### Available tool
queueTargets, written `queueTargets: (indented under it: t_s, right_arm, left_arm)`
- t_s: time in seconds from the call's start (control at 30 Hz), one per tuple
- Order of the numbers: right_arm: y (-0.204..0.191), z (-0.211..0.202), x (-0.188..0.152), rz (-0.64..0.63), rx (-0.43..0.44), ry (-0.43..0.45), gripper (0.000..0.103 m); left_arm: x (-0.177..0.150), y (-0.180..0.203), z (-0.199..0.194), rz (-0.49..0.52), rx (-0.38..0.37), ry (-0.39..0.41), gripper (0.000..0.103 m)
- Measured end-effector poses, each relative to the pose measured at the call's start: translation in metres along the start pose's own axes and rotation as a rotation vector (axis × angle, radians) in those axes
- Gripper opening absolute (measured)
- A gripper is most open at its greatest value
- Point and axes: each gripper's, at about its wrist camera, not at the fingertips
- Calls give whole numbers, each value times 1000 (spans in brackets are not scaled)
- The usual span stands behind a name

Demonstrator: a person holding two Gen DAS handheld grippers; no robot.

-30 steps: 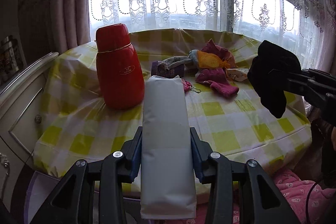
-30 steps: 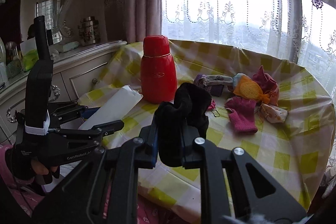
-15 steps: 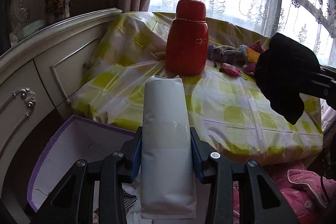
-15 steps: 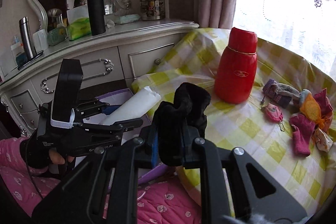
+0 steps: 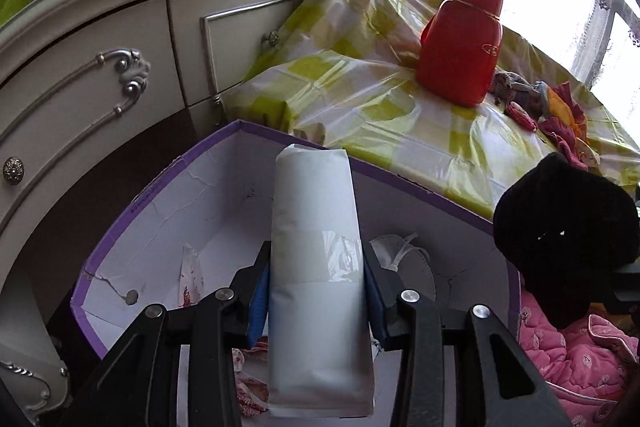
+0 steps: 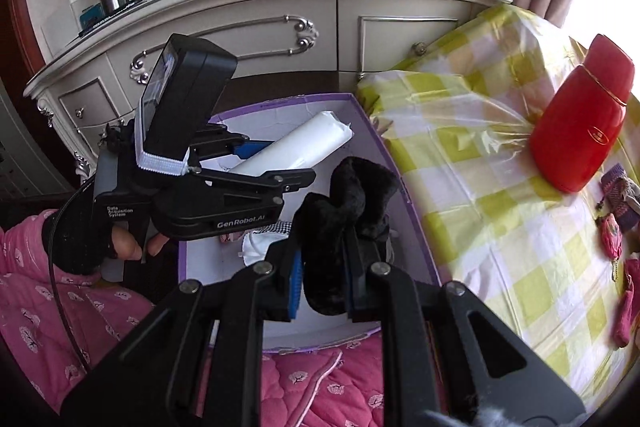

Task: Organize soft objects
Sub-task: 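Carry the white roll and black cloth with both tools to the box, then open both tools over the box and return them to the table, then grasp the pink knitted glove with the right tool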

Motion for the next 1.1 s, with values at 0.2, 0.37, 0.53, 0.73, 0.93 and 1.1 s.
queueTargets:
  t_s: [0.2,0.37,0.53,0.73,0.93,1.1]
  right_arm:
    - [7,10,1,78,187,-18,58]
    - [38,-16,-4,176,140,73,70]
    - [103,-54,-35,338,-58,130,71]
    - [207,-93,-116,650,-336,139,74]
    - [306,-107,-184,849,-528,84,76]
    - [370,-100,-193,858,-581,74,83]
  left_arm:
    - [-8,-25,1,-41,154,-68,61]
    - [2,-31,-10,-34,222,-17,81]
    - [41,2,-3,17,106,43,85]
    - [83,101,44,111,-194,15,85]
    - [105,219,108,268,-314,-60,85]
    - [121,278,150,290,-317,-68,85]
Point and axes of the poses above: each gripper's, at about its wrist camera, not at the fingertips, and z roughly the way its jaws point, y to its right, x to its top, and after that the axes turned 4 degrees about z, right-handed
